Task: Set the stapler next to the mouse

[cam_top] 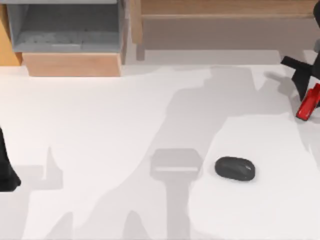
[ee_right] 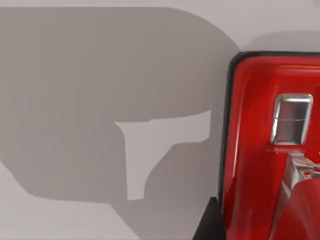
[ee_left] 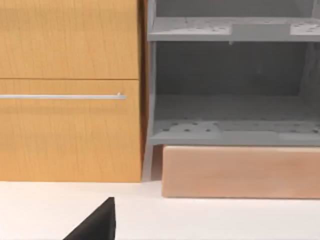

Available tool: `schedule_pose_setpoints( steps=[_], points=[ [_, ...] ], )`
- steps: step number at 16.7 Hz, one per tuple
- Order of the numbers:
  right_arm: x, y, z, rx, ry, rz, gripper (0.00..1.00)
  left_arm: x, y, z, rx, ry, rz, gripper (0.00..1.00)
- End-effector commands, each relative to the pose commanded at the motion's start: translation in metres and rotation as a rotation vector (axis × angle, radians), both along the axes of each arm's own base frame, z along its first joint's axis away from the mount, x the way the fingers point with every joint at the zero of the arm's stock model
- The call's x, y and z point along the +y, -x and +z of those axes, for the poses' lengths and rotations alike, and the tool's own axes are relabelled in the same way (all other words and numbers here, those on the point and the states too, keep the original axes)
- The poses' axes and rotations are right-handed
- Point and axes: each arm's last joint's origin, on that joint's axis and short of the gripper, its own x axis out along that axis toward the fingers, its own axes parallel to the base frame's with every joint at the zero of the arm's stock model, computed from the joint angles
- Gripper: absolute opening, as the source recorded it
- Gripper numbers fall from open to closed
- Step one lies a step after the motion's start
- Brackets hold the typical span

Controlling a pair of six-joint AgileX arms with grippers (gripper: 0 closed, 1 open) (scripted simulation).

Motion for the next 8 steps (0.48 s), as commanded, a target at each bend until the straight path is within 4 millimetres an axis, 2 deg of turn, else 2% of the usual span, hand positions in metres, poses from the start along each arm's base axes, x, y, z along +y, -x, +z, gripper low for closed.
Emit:
schedule_pose_setpoints(
  steps=[3,8],
  points=[
    [-0.001,0.000,0.002,-0.001,0.000,-0.003,0.00,0.000,0.000,0.000,0.000,0.000,0.000,1.00],
    [-0.001,0.000,0.017,-0.003,0.001,-0.003,0.00,0.000,0.000,0.000,0.000,0.000,0.000,1.00]
  ],
)
